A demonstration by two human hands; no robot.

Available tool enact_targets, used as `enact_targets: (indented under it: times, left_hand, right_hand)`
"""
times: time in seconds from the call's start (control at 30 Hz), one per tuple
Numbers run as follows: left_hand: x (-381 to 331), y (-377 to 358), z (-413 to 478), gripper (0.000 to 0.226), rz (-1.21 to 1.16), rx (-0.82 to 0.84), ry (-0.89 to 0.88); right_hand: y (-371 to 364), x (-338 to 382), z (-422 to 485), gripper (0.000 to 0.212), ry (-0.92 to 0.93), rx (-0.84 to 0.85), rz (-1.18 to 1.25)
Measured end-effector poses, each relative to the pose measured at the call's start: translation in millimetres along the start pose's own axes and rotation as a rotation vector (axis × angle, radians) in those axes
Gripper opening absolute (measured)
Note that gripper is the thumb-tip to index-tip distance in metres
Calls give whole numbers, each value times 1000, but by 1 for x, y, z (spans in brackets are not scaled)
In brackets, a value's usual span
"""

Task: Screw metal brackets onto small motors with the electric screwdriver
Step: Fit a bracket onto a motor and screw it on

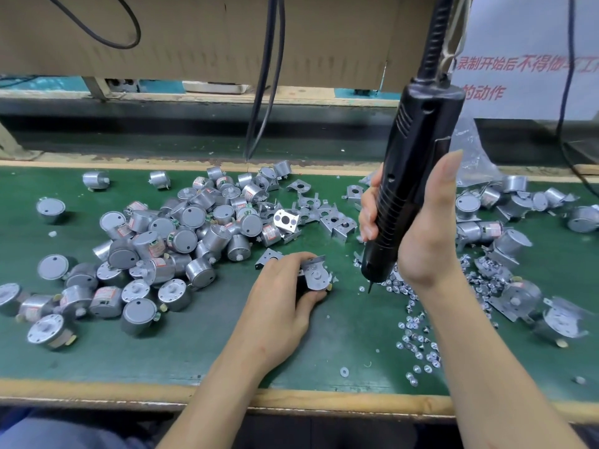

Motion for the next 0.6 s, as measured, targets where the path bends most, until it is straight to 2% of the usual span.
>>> enact_targets:
  times: [0.6]
  left_hand:
    - [2, -3, 0, 39, -7, -24, -12]
  right_hand:
    - [1, -8, -4, 67, 90, -34, 7]
Point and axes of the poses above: each hand's wrist, its own z-axis towards the middle knuckle, its own y-axis out of the back of the hand, x = y × z, the point moved 1 cm from there along z, towards the middle knuckle, and after that the axes turned 9 degrees about z, right-handed, at the moved point
